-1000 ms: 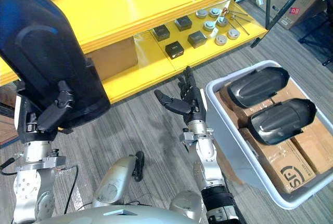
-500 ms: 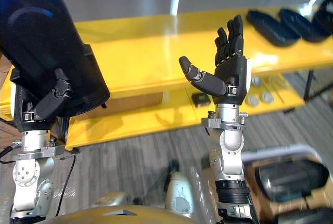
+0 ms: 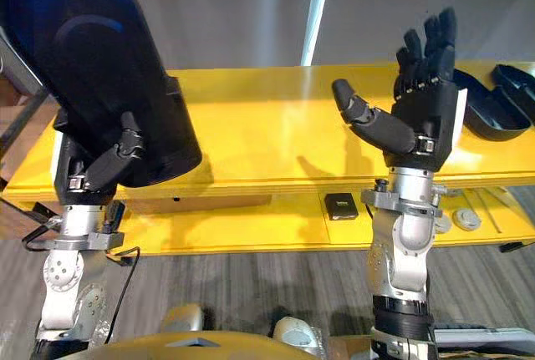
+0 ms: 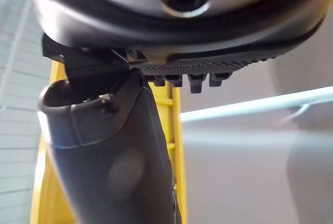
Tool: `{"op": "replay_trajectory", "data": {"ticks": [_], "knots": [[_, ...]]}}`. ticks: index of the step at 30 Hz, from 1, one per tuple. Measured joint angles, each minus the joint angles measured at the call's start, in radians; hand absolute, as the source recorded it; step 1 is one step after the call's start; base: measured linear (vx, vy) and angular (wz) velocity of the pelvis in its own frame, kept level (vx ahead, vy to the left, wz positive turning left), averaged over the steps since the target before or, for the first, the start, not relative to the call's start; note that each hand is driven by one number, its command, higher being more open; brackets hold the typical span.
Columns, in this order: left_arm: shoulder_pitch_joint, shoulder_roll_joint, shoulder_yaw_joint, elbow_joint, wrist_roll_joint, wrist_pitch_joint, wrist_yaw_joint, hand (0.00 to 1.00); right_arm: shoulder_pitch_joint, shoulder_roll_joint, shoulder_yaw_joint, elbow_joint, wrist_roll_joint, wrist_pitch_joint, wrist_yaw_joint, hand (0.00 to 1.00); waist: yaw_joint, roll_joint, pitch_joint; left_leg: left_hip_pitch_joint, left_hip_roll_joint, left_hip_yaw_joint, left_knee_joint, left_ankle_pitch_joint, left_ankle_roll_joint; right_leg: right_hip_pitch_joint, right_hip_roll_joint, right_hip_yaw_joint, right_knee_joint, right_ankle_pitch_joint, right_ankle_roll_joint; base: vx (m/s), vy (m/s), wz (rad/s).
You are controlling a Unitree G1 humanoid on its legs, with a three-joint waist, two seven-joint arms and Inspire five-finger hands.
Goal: Walk over and take three plastic housings, then place them on the shelf
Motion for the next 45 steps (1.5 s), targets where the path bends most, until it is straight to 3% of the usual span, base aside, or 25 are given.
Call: {"op": "replay_trajectory", "data": {"ticks": [3, 5, 12, 15, 18, 21, 24, 30, 38, 45], "knots": [[-0.056, 0.019, -0.044, -0.001, 0.005, 0.049, -0.014, 0.00, 0.044, 0.025, -0.001, 0.000, 0.003, 0.003, -0.048, 1.00, -0.032, -0.017, -0.008, 0.038, -0.064, 0.039, -0.115, 0.052, 0.028, 0.000, -0.049, 0.013, -0.050, 0.047, 0.047, 0.16, 0.170, -0.06], [-0.073, 0.020, -0.063, -0.001, 0.008, 0.100, -0.019, 0.00, 0.063, 0.028, -0.001, 0.000, 0.001, 0.008, -0.060, 1.00, -0.038, -0.024, -0.007, 0.066, -0.082, 0.060, -0.153, 0.057, 0.037, 0.004, -0.061, 0.032, -0.062, 0.055, 0.060, 0.10, 0.109, -0.22], [-0.197, 0.080, -0.162, 0.003, 0.084, 0.280, 0.033, 0.00, 0.126, 0.086, 0.001, -0.018, -0.009, 0.030, -0.083, 1.00, -0.085, -0.075, -0.012, 0.081, -0.094, 0.117, -0.201, 0.055, 0.039, -0.018, -0.060, 0.074, -0.094, 0.066, 0.072, 0.03, 0.025, -0.19], [-0.291, 0.093, -0.196, 0.049, 0.086, 0.325, 0.057, 0.00, 0.130, 0.086, 0.001, -0.018, -0.011, 0.042, -0.081, 1.00, -0.109, -0.074, -0.012, 0.080, -0.092, 0.145, -0.201, 0.051, 0.037, -0.031, -0.057, 0.102, -0.103, 0.076, 0.072, -0.01, -0.007, -0.31], [-0.436, 0.098, -0.206, 0.151, 0.086, 0.377, 0.147, 0.00, 0.137, 0.085, -0.003, -0.019, -0.009, 0.048, -0.055, 1.00, -0.158, -0.073, -0.012, 0.082, -0.085, 0.197, -0.199, 0.039, 0.035, -0.052, -0.047, 0.154, -0.118, 0.094, 0.072, -0.04, -0.014, -0.42], [-0.519, 0.103, -0.200, 0.244, 0.080, 0.392, 0.215, 0.00, 0.159, 0.085, -0.005, -0.020, -0.003, 0.049, -0.007, 1.00, -0.179, -0.072, -0.011, 0.086, -0.077, 0.242, -0.197, 0.030, 0.035, -0.072, -0.038, 0.200, -0.119, 0.103, 0.071, -0.04, -0.023, -0.51], [-0.615, 0.124, -0.173, 0.368, 0.067, 0.413, 0.298, 0.00, 0.168, 0.069, 0.011, -0.020, 0.051, 0.080, 0.087, 1.00, -0.219, -0.060, 0.004, 0.100, -0.072, 0.297, -0.195, 0.018, 0.032, -0.087, -0.026, 0.256, -0.123, 0.116, 0.073, -0.06, -0.026, -0.53], [-0.770, 0.128, -0.157, 0.478, -0.079, 0.478, 0.406, 0.00, 0.235, 0.064, 0.120, -0.019, 0.118, 0.089, 0.153, 1.00, -0.259, -0.035, 0.056, 0.101, -0.065, 0.355, -0.185, 0.007, 0.032, -0.107, -0.014, 0.314, -0.138, 0.136, 0.073, -0.07, -0.029, -0.30], [-0.797, 0.116, -0.148, 0.636, -0.242, 0.589, 0.439, 0.00, 0.317, 0.101, 0.322, -0.020, 0.109, 0.119, 0.215, 1.00, -0.299, -0.027, 0.087, 0.112, -0.061, 0.377, -0.204, 0.015, 0.029, -0.115, -0.003, 0.334, -0.138, 0.143, 0.072, -0.05, -0.038, -0.10], [-0.808, 0.110, -0.145, 0.636, -0.330, 0.554, 0.441, 0.00, 0.326, 0.109, 0.364, -0.087, 0.107, 0.135, 0.183, 1.00, -0.292, -0.032, 0.103, 0.098, -0.064, 0.372, -0.202, 0.020, 0.032, -0.125, -0.006, 0.331, -0.139, 0.148, 0.075, -0.07, -0.029, 0.02]]}}
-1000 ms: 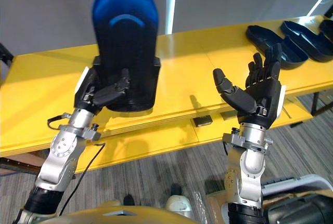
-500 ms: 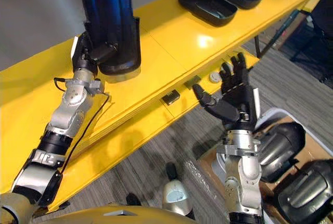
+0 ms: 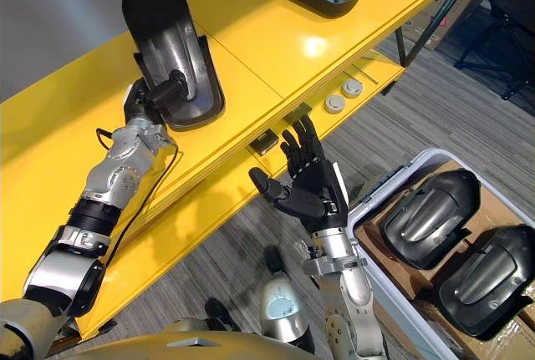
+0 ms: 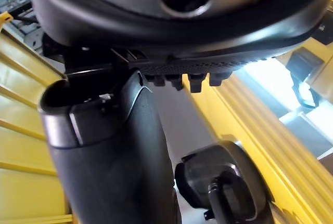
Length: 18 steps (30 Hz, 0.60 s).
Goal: Walk over and take three plastic housings, then place them on the shelf
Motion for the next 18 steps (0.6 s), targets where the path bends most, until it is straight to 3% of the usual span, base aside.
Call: {"op": "replay_trajectory", "data": {"ticks": [1, 6, 18], "knots": [[0.000, -0.002, 0.000, 0.000, -0.005, -0.004, 0.003, 1.00, -0.001, 0.000, 0.001, 0.000, 0.000, 0.000, -0.002, 1.00, 0.000, -0.001, 0.001, 0.000, 0.000, -0.001, 0.000, 0.000, 0.000, 0.000, 0.000, 0.000, 0.000, 0.000, 0.000, -0.05, -0.023, 0.02], [0.002, -0.035, -0.001, 0.002, -0.030, -0.045, 0.024, 1.00, 0.009, -0.001, 0.022, 0.000, 0.000, 0.000, -0.016, 1.00, 0.008, -0.006, 0.010, -0.002, 0.000, -0.010, 0.000, 0.003, 0.002, 0.003, -0.001, -0.010, -0.001, 0.000, 0.001, -0.05, -0.021, 0.04], [-0.030, -0.057, -0.052, 0.029, 0.140, -0.020, 0.075, 1.00, 0.009, -0.020, 0.073, 0.022, 0.004, -0.011, -0.059, 1.00, 0.011, -0.022, 0.019, -0.003, 0.001, -0.031, 0.003, 0.012, 0.000, 0.011, -0.012, -0.034, -0.001, -0.004, -0.003, -0.06, -0.018, 0.05]]}}
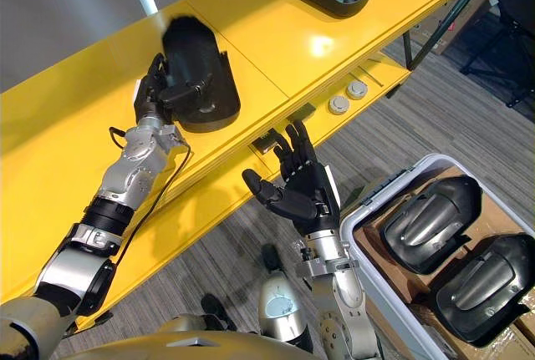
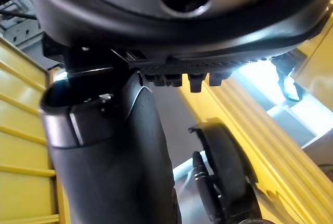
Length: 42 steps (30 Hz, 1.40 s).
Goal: Walk over and take three plastic housings, then place them on the shelf
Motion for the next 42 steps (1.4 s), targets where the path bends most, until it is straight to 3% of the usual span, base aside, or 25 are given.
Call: {"op": "replay_trajectory", "data": {"ticks": [4, 9, 14, 18, 23, 27, 31, 35, 38, 42], "knots": [[-0.009, 0.000, -0.001, 0.014, 0.017, 0.003, 0.070, 1.00, -0.005, 0.000, 0.020, 0.034, 0.001, -0.005, -0.015, 1.00, 0.000, -0.005, 0.003, 0.000, 0.000, 0.000, 0.002, 0.000, 0.000, 0.000, -0.001, -0.003, -0.001, -0.003, -0.003, -0.06, -0.019, 0.01], [-0.048, 0.006, 0.015, 0.073, 0.177, 0.017, 0.208, 1.00, -0.006, 0.000, 0.059, 0.041, 0.002, -0.005, -0.031, 1.00, 0.000, -0.011, 0.005, -0.003, 0.002, 0.000, 0.004, -0.001, -0.001, -0.002, -0.001, -0.008, -0.005, -0.005, -0.007, -0.04, -0.021, 0.01], [-0.071, 0.007, 0.057, 0.075, 0.167, 0.026, 0.288, 1.00, 0.002, 0.002, 0.082, 0.041, 0.002, -0.015, -0.033, 1.00, -0.003, -0.018, 0.004, -0.012, 0.006, -0.002, 0.011, -0.004, 0.000, -0.006, 0.008, -0.011, 0.001, 0.003, -0.002, 0.00, -0.005, 0.01], [-0.069, 0.006, 0.133, 0.075, 0.075, -0.042, 0.315, 1.00, 0.020, 0.011, 0.091, 0.041, -0.009, -0.027, -0.033, 1.00, 0.001, -0.018, 0.003, -0.006, 0.006, -0.007, 0.010, -0.004, 0.000, 0.003, 0.009, -0.018, 0.001, 0.004, 0.000, -0.04, -0.027, 0.03], [-0.063, 0.007, 0.158, -0.028, 0.031, -0.092, 0.285, 1.00, -0.026, 0.003, 0.079, 0.036, -0.143, -0.076, -0.061, 1.00, 0.023, -0.021, 0.001, 0.009, 0.004, -0.021, 0.013, -0.003, 0.002, 0.029, 0.004, -0.034, 0.001, 0.003, 0.000, -0.08, -0.016, 0.07], [-0.034, 0.007, 0.126, -0.218, 0.020, -0.107, 0.201, 1.00, -0.220, -0.050, -0.005, 0.023, -0.160, -0.076, -0.117, 1.00, 0.056, -0.018, -0.011, 0.018, 0.002, -0.040, 0.017, 0.001, 0.005, 0.051, -0.001, -0.057, 0.001, 0.004, 0.000, -0.07, -0.017, 0.13], [0.026, 0.018, 0.116, -0.266, 0.013, -0.094, 0.101, 1.00, -0.394, -0.123, -0.126, 0.025, -0.161, -0.070, -0.168, 1.00, 0.088, -0.003, -0.061, 0.023, 0.002, -0.066, 0.017, 0.002, 0.005, 0.069, -0.004, -0.099, 0.001, 0.004, 0.000, -0.06, -0.016, 0.18], [0.146, 0.126, 0.149, -0.342, -0.007, -0.062, -0.048, 1.00, -0.555, -0.204, -0.273, 0.114, -0.158, -0.029, -0.207, 1.00, 0.120, -0.002, -0.091, 0.025, 0.001, -0.111, 0.017, 0.011, 0.005, 0.097, -0.011, -0.162, 0.000, 0.003, 0.000, -0.09, -0.020, 0.28], [0.270, 0.156, 0.221, -0.455, -0.017, -0.061, -0.149, 1.00, -0.596, -0.254, -0.336, 0.229, -0.158, 0.057, -0.229, 1.00, 0.152, -0.003, -0.100, 0.021, -0.004, -0.143, 0.013, 0.021, 0.008, 0.111, -0.023, -0.210, 0.000, 0.000, -0.002, -0.08, -0.001, 0.33], [0.473, 0.182, 0.261, -0.613, -0.045, -0.052, -0.343, 1.00, -0.688, -0.361, -0.357, 0.520, -0.156, 0.282, -0.272, 1.00, 0.219, -0.005, -0.103, 0.000, -0.032, -0.214, -0.019, 0.057, 0.005, 0.116, -0.043, -0.291, -0.003, -0.011, -0.008, -0.09, -0.010, 0.53]]}}
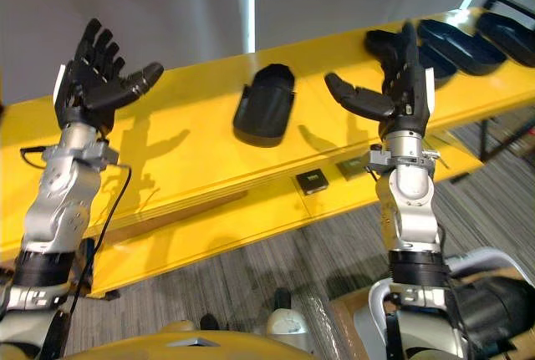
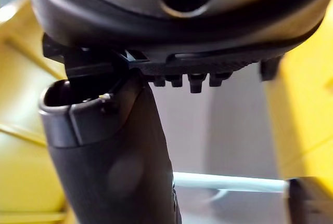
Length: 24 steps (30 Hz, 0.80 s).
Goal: Walk over and take three plastic housings, then place them on the shelf
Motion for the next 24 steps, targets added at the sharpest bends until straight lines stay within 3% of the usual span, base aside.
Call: {"op": "replay_trajectory", "data": {"ticks": [4, 8, 12, 16, 19, 24], "knots": [[0.059, 0.013, -0.034, 0.024, 0.009, 0.015, -0.098, 1.00, -0.182, -0.046, 0.008, 0.227, 0.049, 0.097, -0.018, 1.00, 0.046, -0.005, 0.005, -0.043, -0.006, -0.038, 0.001, 0.026, 0.000, -0.022, -0.012, -0.037, -0.003, 0.002, 0.001, -0.09, -0.005, 0.38], [0.053, 0.053, -0.104, 0.068, 0.039, 0.013, -0.147, 1.00, -0.386, -0.128, 0.082, 0.334, 0.099, 0.105, 0.005, 1.00, 0.070, -0.011, 0.055, -0.090, -0.003, -0.069, 0.030, 0.029, -0.001, -0.037, -0.012, -0.067, 0.002, 0.012, -0.004, -0.05, -0.014, 0.23], [-0.057, 0.088, -0.147, 0.115, 0.037, -0.010, -0.178, 1.00, -0.591, -0.196, 0.146, 0.371, 0.126, 0.100, 0.031, 1.00, 0.084, -0.019, 0.144, -0.164, -0.001, -0.085, 0.065, 0.035, 0.003, -0.087, -0.013, -0.082, 0.003, 0.031, -0.013, -0.08, 0.012, 0.14], [-0.132, 0.092, -0.165, 0.129, -0.005, -0.050, -0.191, 1.00, -0.630, -0.199, 0.205, 0.375, 0.164, 0.107, 0.046, 1.00, 0.097, -0.023, 0.178, -0.205, -0.001, -0.093, 0.072, 0.047, 0.013, -0.119, -0.013, -0.086, 0.003, 0.043, -0.017, 0.00, 0.020, 0.12], [-0.174, 0.096, -0.171, 0.129, -0.006, -0.061, -0.185, 1.00, -0.640, -0.191, 0.236, 0.406, 0.163, 0.152, 0.043, 1.00, 0.111, -0.024, 0.192, -0.210, -0.002, -0.093, 0.069, 0.047, 0.012, -0.125, -0.013, -0.086, 0.004, 0.043, -0.017, 0.04, 0.023, 0.03], [-0.209, 0.098, -0.226, 0.129, -0.006, -0.100, -0.166, 1.00, -0.715, -0.185, 0.249, 0.440, 0.162, 0.193, -0.061, 1.00, 0.113, -0.009, 0.211, -0.211, 0.000, -0.084, 0.071, 0.038, 0.008, -0.138, -0.016, -0.078, 0.023, 0.043, -0.018, -0.01, 0.025, -0.04]]}}
